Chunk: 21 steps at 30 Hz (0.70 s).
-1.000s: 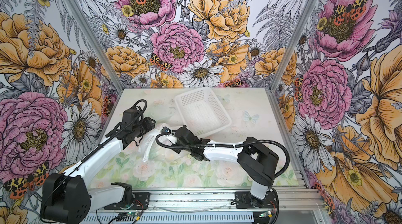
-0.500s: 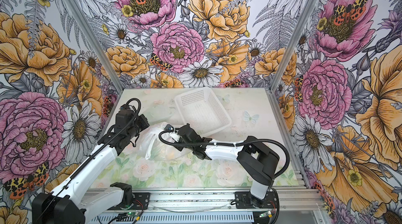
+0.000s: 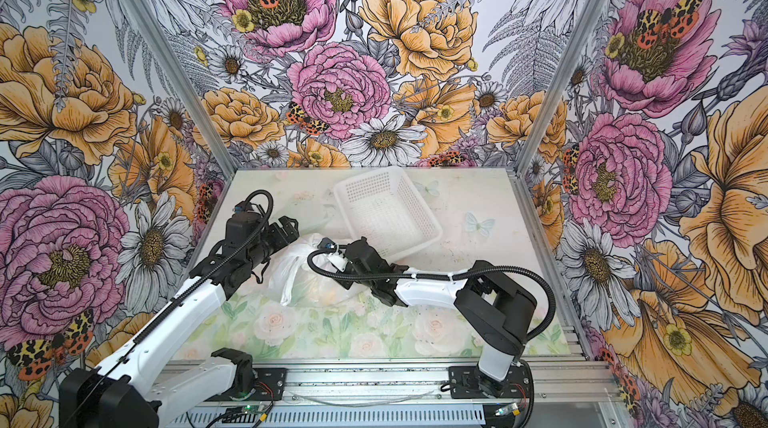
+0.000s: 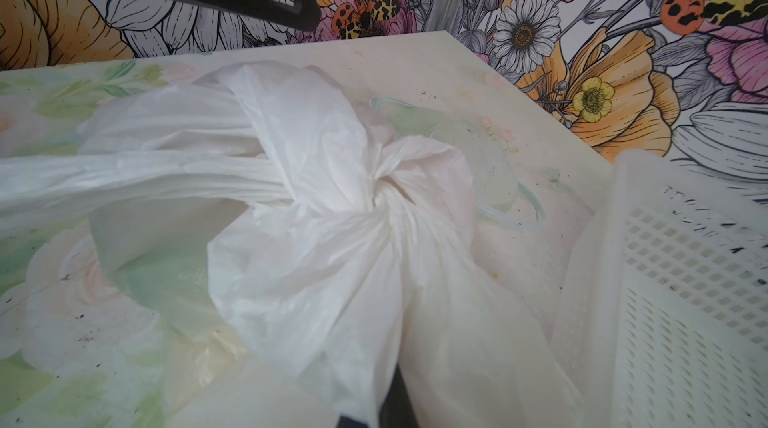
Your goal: Untie the knot of the plastic bag and take out the fruit
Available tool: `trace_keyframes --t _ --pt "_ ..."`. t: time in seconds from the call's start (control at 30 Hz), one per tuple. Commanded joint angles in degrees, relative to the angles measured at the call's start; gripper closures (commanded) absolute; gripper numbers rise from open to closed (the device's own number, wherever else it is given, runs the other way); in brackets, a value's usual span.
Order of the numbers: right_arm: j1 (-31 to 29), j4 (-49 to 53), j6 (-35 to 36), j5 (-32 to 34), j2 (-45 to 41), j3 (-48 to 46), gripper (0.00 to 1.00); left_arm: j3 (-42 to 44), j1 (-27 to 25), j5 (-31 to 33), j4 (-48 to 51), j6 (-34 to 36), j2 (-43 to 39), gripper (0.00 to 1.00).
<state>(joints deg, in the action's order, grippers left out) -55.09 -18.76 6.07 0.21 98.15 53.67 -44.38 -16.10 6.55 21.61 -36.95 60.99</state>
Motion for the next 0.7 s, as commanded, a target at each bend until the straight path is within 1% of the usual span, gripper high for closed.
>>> trace_keyframes --t 0.0,0.03,0.07,0.1,0.13,0.17,0.23,0.3,0.4,0.53,0.67 --pt "0.43 -1.74 -0.59 -0.47 -1.82 -0.09 1.0 -1.88 -2.61 -0.68 -0.51 1.32 2.75 0.01" --pt "0.51 -1.77 -0.6 -0.55 -1.69 -0.05 1.0 -2.26 -3.24 -0.78 -0.76 1.57 4.0 0.02" --pt "0.5 -1.78 -0.57 -0.73 -1.63 0.01 1.0 -2.68 -3.56 -1.08 -0.95 1.78 5.1 0.04" --pt "0.49 -1.73 -0.56 -0.9 -1.56 0.05 1.0 -3.05 -3.89 -1.4 -1.08 2.06 6.37 0.12" --pt "0.43 -1.79 -0.56 -1.0 -1.52 0.03 1.0 -3.48 -4.06 -1.73 -1.09 2.27 7.48 0.22" --pt "0.46 -1.84 -0.57 -1.11 -1.55 0.09 1.0 -3.85 -4.11 -1.89 -1.09 2.55 8.39 0.35" --pt "0.44 -1.89 -0.54 -1.12 -1.6 0.01 1.0 -4.31 -4.1 -2.21 -1.1 2.84 9.77 0.72" --pt "0.46 -1.9 -0.44 -0.93 -1.66 -0.14 1.0 -4.65 -4.12 -2.0 -0.95 3.11 10.33 1.0" --pt "0.44 -1.98 -0.36 -0.77 -1.82 -0.24 1.0 -4.37 -4.03 0.03 -0.47 3.14 9.25 1.0" --pt "0.45 -2.19 -0.35 -0.52 -1.81 -0.51 1.0 -2.81 -3.25 3.61 -0.09 2.97 5.15 1.0" --pt "0.52 -2.66 -0.14 0.03 -1.99 -1.02 1.0 -1.19 -1.57 5.05 -0.06 2.78 1.11 1.0"
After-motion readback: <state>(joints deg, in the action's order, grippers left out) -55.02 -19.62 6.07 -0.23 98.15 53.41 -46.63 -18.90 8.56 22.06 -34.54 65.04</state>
